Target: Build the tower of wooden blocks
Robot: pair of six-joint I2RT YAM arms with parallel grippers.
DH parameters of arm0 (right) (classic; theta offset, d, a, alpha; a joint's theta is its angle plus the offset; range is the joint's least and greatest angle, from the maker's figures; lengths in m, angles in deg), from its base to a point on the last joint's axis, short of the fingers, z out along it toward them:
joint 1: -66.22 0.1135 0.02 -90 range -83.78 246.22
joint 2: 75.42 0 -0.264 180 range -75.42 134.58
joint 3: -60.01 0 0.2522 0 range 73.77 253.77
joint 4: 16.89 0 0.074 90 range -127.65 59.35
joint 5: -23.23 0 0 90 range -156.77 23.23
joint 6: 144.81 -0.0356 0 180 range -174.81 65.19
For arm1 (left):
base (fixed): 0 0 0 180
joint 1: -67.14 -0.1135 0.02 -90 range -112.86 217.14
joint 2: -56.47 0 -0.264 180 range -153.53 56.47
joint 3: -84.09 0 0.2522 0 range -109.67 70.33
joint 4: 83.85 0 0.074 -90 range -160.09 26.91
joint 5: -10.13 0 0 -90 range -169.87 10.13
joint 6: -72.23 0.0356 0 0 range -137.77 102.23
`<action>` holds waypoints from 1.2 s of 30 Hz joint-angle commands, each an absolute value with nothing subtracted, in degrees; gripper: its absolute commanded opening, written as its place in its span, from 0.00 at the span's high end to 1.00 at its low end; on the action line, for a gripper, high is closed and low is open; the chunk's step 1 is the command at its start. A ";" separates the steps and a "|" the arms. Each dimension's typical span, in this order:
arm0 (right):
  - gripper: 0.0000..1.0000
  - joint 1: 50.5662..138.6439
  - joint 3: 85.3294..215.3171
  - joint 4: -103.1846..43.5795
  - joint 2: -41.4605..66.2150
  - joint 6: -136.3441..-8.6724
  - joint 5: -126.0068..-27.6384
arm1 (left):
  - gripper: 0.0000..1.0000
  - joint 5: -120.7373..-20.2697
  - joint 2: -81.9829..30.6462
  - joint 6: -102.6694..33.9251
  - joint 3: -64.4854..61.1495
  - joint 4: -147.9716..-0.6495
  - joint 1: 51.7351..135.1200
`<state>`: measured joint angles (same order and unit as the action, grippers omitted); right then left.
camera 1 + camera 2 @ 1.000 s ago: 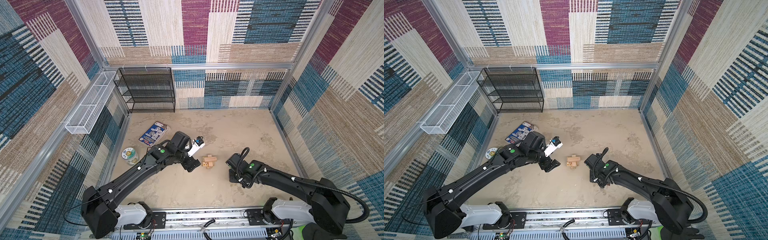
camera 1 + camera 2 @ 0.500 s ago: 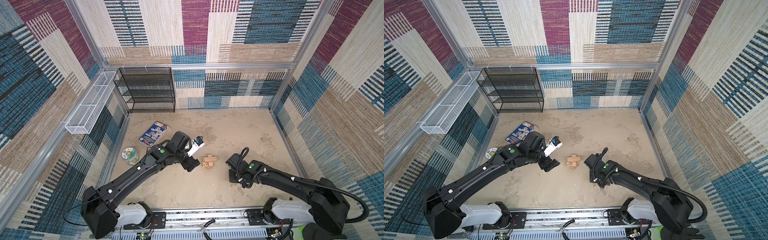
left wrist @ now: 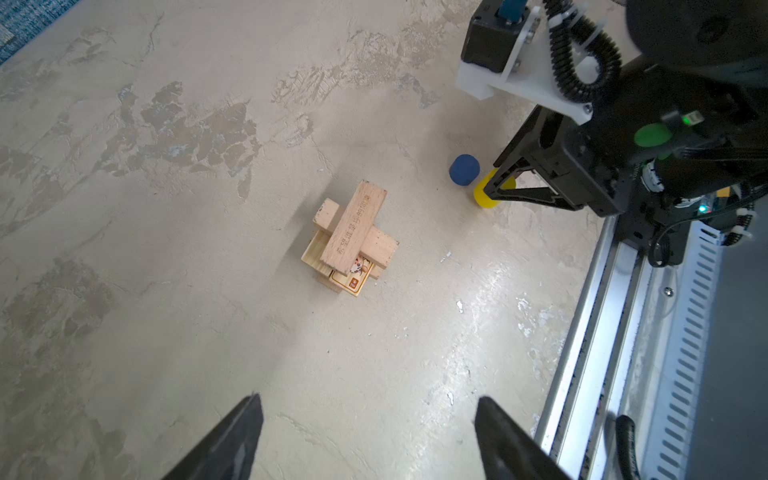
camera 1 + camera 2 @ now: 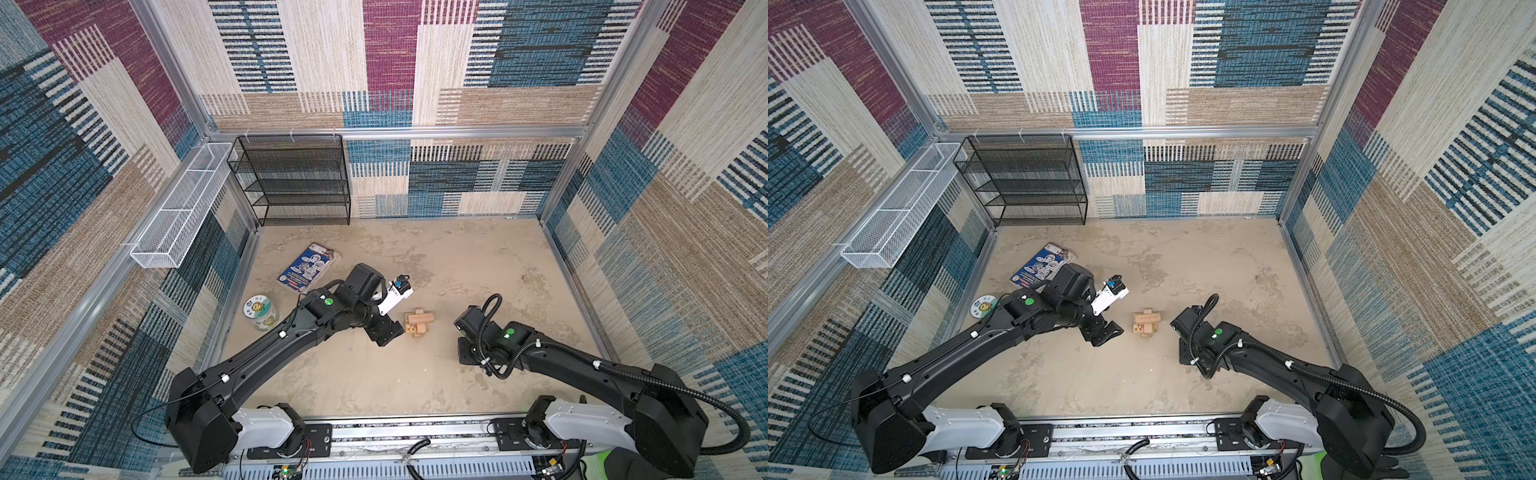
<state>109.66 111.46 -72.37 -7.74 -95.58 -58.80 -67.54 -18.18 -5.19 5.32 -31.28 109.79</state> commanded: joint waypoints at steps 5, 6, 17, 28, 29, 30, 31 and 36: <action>0.83 109.73 111.41 -70.38 -5.92 -94.36 -59.17 | 0.15 -69.32 -18.84 -4.44 5.22 -30.47 110.79; 0.82 109.73 111.39 -70.33 -5.73 -94.21 -59.28 | 0.15 -69.57 -18.80 -4.30 5.28 -30.45 110.90; 0.81 109.66 111.41 -70.74 -6.86 -94.55 -58.77 | 0.15 -69.61 -19.08 -4.01 5.09 -30.32 112.22; 0.81 110.07 111.02 -70.01 -6.89 -94.27 -59.22 | 0.15 -71.17 -18.04 -3.46 5.73 -30.35 114.03; 0.81 110.14 111.05 -70.10 -6.92 -94.28 -59.21 | 0.15 -71.33 -18.09 -3.46 5.73 -30.28 114.20; 0.81 110.17 111.04 -70.15 -6.82 -94.40 -59.24 | 0.15 -71.35 -18.15 -3.52 5.73 -30.28 114.28; 0.81 110.30 111.04 -70.20 -6.70 -94.57 -59.21 | 0.15 -71.35 -18.10 -3.51 5.65 -30.32 114.41; 0.79 110.59 111.04 -70.10 -6.18 -94.46 -58.94 | 0.15 -72.35 -17.89 -3.40 5.82 -30.10 115.05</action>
<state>110.47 111.09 -70.97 -6.41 -94.36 -59.28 -71.08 -18.11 -4.33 5.73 -30.82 114.84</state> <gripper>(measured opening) 0.321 0.850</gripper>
